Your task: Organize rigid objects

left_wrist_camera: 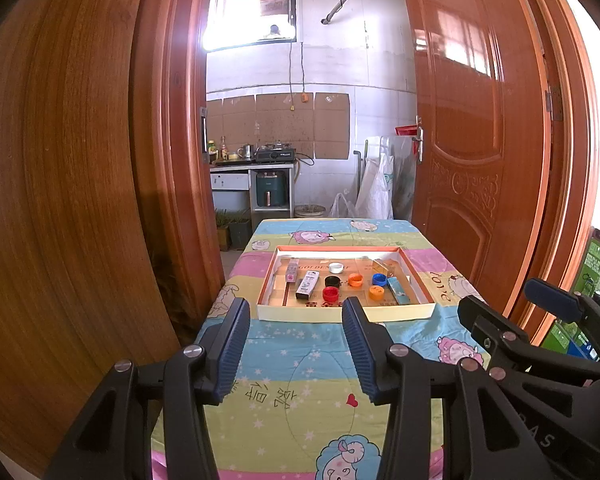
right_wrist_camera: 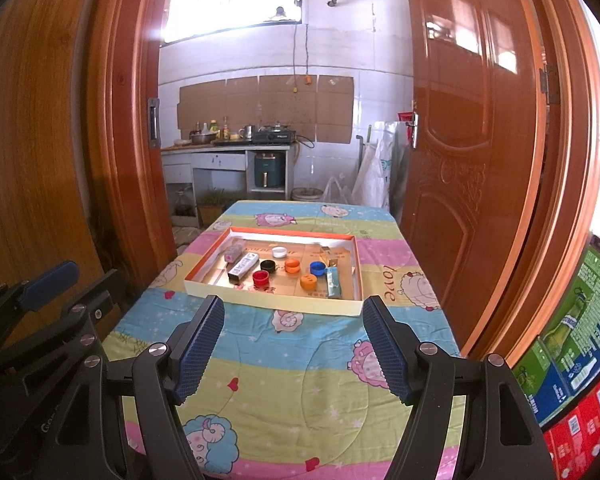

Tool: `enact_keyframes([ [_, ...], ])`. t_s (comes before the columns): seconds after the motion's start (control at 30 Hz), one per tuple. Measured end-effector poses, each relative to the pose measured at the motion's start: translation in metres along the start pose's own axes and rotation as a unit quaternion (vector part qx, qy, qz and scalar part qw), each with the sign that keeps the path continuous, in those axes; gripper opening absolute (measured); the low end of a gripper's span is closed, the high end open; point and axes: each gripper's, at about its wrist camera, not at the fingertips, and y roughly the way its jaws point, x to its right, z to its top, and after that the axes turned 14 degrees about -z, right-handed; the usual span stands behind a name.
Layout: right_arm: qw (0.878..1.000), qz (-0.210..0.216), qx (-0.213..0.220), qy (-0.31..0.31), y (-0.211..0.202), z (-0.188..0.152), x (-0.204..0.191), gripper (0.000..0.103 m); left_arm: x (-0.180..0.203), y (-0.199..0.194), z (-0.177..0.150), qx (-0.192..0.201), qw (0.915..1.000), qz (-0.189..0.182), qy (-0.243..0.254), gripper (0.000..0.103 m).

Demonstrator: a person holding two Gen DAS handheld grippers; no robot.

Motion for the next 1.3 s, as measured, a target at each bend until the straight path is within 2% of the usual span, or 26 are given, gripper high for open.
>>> enact_keyframes([
  [1.3,1.0,-0.001,0.002,0.001,-0.0015,-0.0008,-0.0006,0.074,-0.001,-0.0029,-0.0039,-0.002,1.0,-0.001,-0.001,0.048],
])
